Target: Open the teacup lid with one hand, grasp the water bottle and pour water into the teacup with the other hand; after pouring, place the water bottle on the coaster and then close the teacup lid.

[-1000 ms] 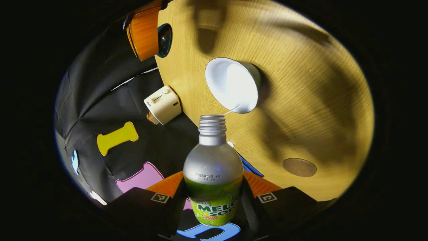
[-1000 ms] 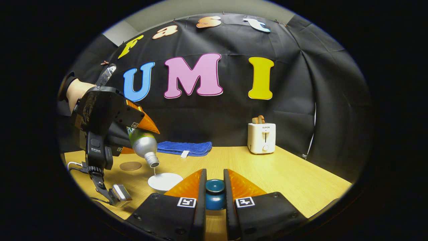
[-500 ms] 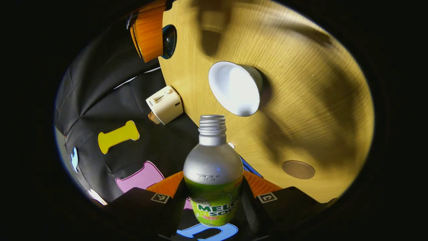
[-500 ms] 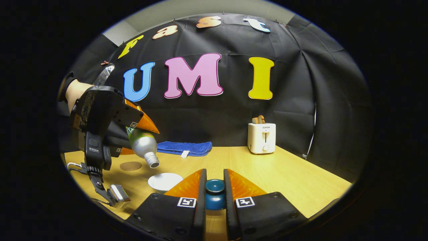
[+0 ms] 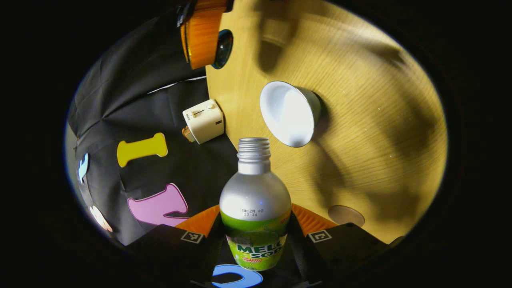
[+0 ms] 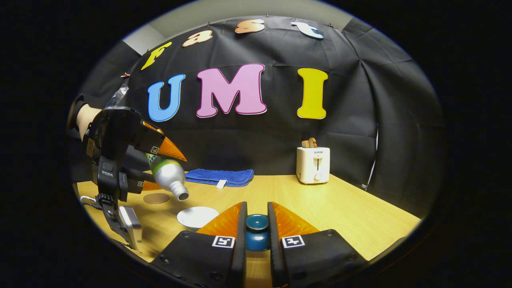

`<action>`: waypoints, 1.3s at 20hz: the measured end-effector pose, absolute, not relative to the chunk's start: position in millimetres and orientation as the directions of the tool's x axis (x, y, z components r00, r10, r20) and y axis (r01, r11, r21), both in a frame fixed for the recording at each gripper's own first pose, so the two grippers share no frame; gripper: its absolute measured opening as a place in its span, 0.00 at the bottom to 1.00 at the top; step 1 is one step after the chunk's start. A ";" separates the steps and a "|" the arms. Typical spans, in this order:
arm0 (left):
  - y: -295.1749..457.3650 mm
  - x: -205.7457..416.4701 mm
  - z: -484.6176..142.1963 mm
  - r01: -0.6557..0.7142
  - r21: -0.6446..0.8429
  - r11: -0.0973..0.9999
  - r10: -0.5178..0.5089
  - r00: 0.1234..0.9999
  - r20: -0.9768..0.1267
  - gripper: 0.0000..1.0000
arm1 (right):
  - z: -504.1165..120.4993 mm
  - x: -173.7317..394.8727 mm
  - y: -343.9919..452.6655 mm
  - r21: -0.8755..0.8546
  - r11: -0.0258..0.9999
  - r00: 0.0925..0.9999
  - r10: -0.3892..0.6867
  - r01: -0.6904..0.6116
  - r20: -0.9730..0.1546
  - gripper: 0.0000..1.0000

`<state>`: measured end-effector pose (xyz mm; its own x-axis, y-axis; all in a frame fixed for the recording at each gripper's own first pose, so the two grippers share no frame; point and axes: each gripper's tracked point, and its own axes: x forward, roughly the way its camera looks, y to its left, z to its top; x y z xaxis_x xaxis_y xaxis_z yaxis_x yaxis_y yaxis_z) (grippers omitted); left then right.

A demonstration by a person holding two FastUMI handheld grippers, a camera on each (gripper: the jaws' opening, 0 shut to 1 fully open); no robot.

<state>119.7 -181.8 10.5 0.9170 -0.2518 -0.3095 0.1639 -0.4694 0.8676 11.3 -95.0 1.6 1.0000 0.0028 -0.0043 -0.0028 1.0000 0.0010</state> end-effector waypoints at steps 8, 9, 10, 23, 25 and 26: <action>-146.6 84.6 25.1 0.242 0.955 0.171 -0.311 0.933 -0.181 0.80 | 1.7 11.2 -95.3 0.001 1.000 1.000 0.003 -0.003 -0.004 0.28; -140.8 80.1 24.5 0.255 0.929 0.267 -0.307 0.937 -0.168 0.80 | 1.6 11.5 -94.9 0.001 1.000 1.000 0.003 -0.003 -0.005 0.28; -134.0 76.1 24.6 0.267 0.894 0.360 -0.302 0.940 -0.159 0.80 | 1.6 11.5 -95.0 0.001 1.000 1.000 0.003 -0.003 -0.005 0.28; -52.4 131.1 48.0 0.238 0.088 0.967 -0.245 0.967 0.074 0.79 | 2.9 7.0 -103.9 -0.002 0.999 0.999 -0.053 0.053 -0.002 0.28; -46.0 145.7 44.6 0.248 0.021 0.969 -0.248 0.965 0.079 0.79 | 2.6 6.3 -105.7 -0.002 0.998 0.998 -0.066 0.066 -0.002 0.28; -43.6 153.1 39.9 0.245 -0.001 0.970 -0.244 0.967 0.077 0.79 | 2.3 6.7 -106.9 -0.002 0.997 0.997 -0.072 0.072 -0.002 0.28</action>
